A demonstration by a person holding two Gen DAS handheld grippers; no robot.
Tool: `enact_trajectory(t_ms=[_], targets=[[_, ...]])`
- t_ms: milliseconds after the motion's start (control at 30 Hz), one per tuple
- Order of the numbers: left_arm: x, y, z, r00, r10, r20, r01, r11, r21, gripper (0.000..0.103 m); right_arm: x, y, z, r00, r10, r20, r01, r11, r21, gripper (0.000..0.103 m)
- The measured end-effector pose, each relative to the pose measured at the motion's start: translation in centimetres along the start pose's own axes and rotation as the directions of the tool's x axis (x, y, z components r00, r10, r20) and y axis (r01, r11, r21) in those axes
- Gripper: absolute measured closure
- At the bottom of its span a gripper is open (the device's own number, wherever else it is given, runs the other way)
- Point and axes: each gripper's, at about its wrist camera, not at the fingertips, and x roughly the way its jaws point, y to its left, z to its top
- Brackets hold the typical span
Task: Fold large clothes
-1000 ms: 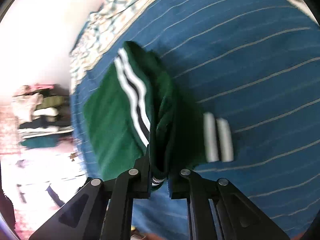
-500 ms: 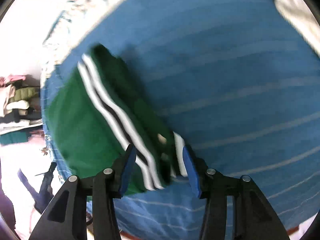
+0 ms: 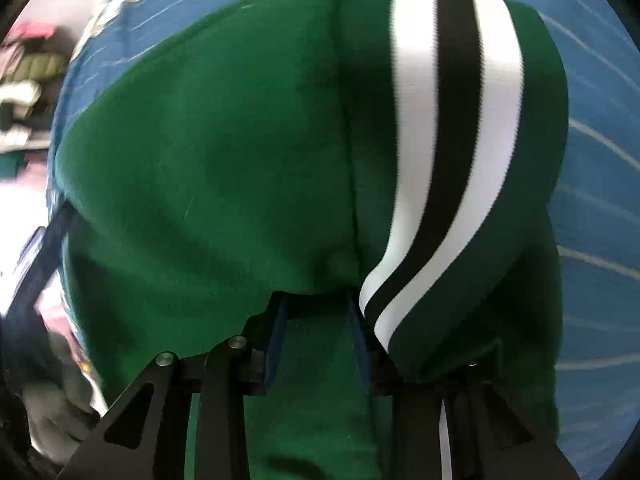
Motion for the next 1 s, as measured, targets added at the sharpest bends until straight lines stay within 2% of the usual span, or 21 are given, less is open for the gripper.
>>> enact_trajectory(t_ms=[33,100,133,167,233,267,300,367,400,433,500,533,600,633,667,700,733,833,933,967,1000], targets=[[-0.7,0.5,0.1,1.000,-0.008,-0.005,0.008,1.000,-0.017,0.000,-0.7,-0.1,0.0,1.000,0.020,-0.012,-0.020,1.000,-0.006,0.069],[-2.7,2.2,-0.4,0.999,-0.053,-0.003,0.052,0.996,-0.078,0.000,-3.9,-0.8,-0.6,0.991,0.133,0.019,-0.132,0.991,-0.032,0.062],[-3.5,3.0,-0.8,0.997,-0.078,0.002,0.078,0.991,-0.109,0.000,-6.3,-1.9,-1.3,0.983,0.172,0.070,-0.169,0.984,-0.048,0.049],[-4.3,4.0,-1.6,0.994,-0.105,0.011,0.105,0.984,-0.147,0.000,-8.0,-2.7,-1.8,0.973,0.193,0.124,-0.186,0.980,-0.067,0.030],[-5.4,5.7,-3.7,0.988,-0.153,0.000,0.149,0.964,-0.219,0.000,-11.1,-5.1,-2.7,0.948,0.190,0.256,-0.170,0.981,-0.097,0.011],[-5.4,6.2,-4.9,0.983,-0.183,-0.019,0.173,0.953,-0.250,0.000,-11.6,-6.7,-2.7,0.937,0.174,0.304,-0.152,0.984,-0.096,0.011],[-5.3,6.5,-6.0,0.975,-0.219,-0.034,0.202,0.940,-0.277,0.000,-10.9,-8.0,-1.9,0.939,0.181,0.291,-0.159,0.982,-0.099,0.011],[-4.7,6.8,-8.0,0.953,-0.298,-0.059,0.262,0.906,-0.333,0.000,-7.8,-9.7,-0.9,0.966,0.195,0.168,-0.184,0.980,-0.079,0.011],[-4.3,6.6,-9.0,0.935,-0.348,-0.067,0.304,0.884,-0.355,0.000,-5.8,-10.6,-1.1,0.971,0.212,0.112,-0.204,0.976,-0.080,0.011],[-3.9,6.4,-9.7,0.924,-0.376,-0.073,0.326,0.871,-0.368,0.001,-3.7,-11.1,-0.5,0.966,0.254,0.037,-0.251,0.965,-0.078,0.011],[-3.6,6.1,-10.3,0.912,-0.403,-0.083,0.345,0.858,-0.380,0.001,-0.6,-11.2,0.2,0.954,0.298,-0.028,-0.299,0.951,-0.078,0.009],[-3.5,6.0,-10.4,0.909,-0.407,-0.084,0.348,0.856,-0.383,0.001,-0.2,-11.2,0.5,0.947,0.322,-0.014,-0.322,0.943,-0.090,0.005],[-3.7,6.0,-10.5,0.911,-0.403,-0.090,0.343,0.860,-0.378,0.001,-0.2,-10.8,1.0,0.936,0.352,-0.011,-0.351,0.932,-0.094,0.004],[-3.7,6.1,-10.6,0.911,-0.403,-0.092,0.344,0.862,-0.372,0.001,-0.3,-10.6,1.1,0.919,0.394,-0.013,-0.394,0.915,-0.092,0.006],[-3.6,6.4,-10.8,0.910,-0.405,-0.094,0.345,0.862,-0.371,0.001,-0.2,-10.3,1.3,0.893,0.450,-0.021,-0.450,0.889,-0.083,0.021],[-3.6,6.7,-10.9,0.907,-0.409,-0.097,0.348,0.861,-0.372,0.001,-0.1,-10.0,1.3,0.900,0.436,-0.015,-0.435,0.897,-0.074,0.025],[-3.6,7.0,-10.9,0.904,-0.415,-0.099,0.354,0.859,-0.370,0.001,0.1,-9.8,1.3,0.909,0.416,-0.010,-0.416,0.907,-0.065,0.044],[-3.7,8.0,-10.7,0.903,-0.418,-0.094,0.365,0.865,-0.344,0.001,0.0,-11.3,0.6,0.866,0.499,0.025,-0.499,0.864,0.062,0.056],[-3.8,9.2,-10.2,0.889,-0.452,-0.076,0.407,0.855,-0.321,0.001,-0.3,-13.1,-1.5,0.757,0.647,0.093,-0.649,0.725,0.231,0.065],[-3.6,9.6,-10.0,0.881,-0.467,-0.076,0.422,0.849,-0.317,0.001,-0.4,-13.5,-2.6,0.708,0.696,0.122,-0.696,0.658,0.289,0.065],[-3.5,9.8,-9.7,0.870,-0.487,-0.077,0.442,0.839,-0.316,0.001,-0.3,-13.6,-4.2,0.669,0.728,0.151,-0.727,0.599,0.336,0.065]])
